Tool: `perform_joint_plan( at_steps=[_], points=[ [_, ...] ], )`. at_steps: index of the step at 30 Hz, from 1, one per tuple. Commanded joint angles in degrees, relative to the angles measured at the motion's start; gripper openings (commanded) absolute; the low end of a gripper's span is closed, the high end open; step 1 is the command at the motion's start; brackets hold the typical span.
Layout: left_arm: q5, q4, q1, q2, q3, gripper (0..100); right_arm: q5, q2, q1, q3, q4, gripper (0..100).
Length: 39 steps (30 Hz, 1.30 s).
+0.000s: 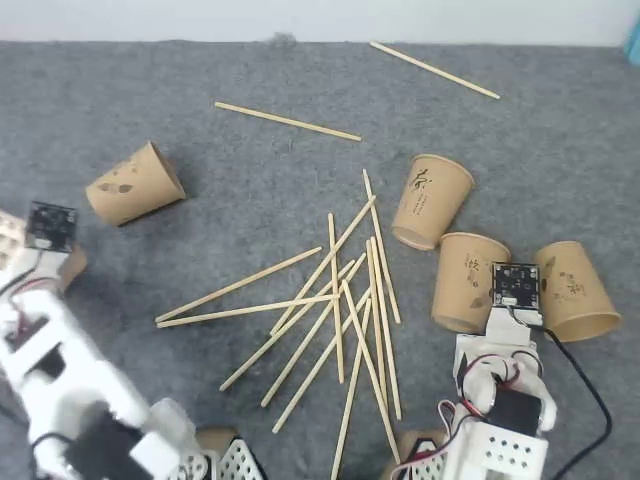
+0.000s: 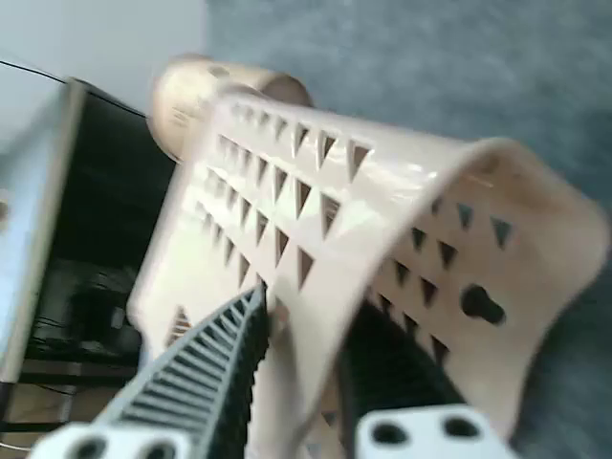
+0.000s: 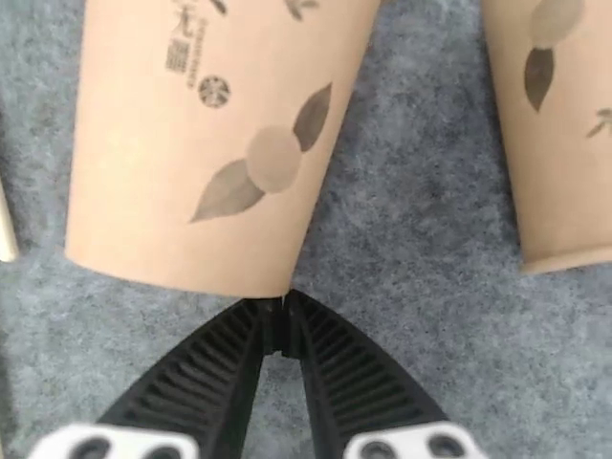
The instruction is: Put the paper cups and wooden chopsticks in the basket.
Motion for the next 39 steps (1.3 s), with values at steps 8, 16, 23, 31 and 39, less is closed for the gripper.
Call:
perform_joint_plan(
  at_steps=[8,16,23,31,39],
  points=[
    [8.5,15.0,-1.7,2.9,-8.2,1,0.7,-0.7,0.6,1.1,-0.7,0.8],
    [17.2,53.5,-1.6,3.0,-32.0,1,0.7,-0.7,0.6,1.1,-0.7,0.8],
    [19.5,73.1,1.4,3.0,-43.2,1,0.7,-0.7,0.6,1.1,-0.7,0.8],
    [36.6,81.1,-2.3,3.3,-54.3,1,0.7,-0.7,0.6,1.1,-0.7,0.8],
    [41.2,78.1,-11.1,3.6,-54.6,1,0.7,-0.7,0.6,1.1,-0.7,0.8]
  ],
)
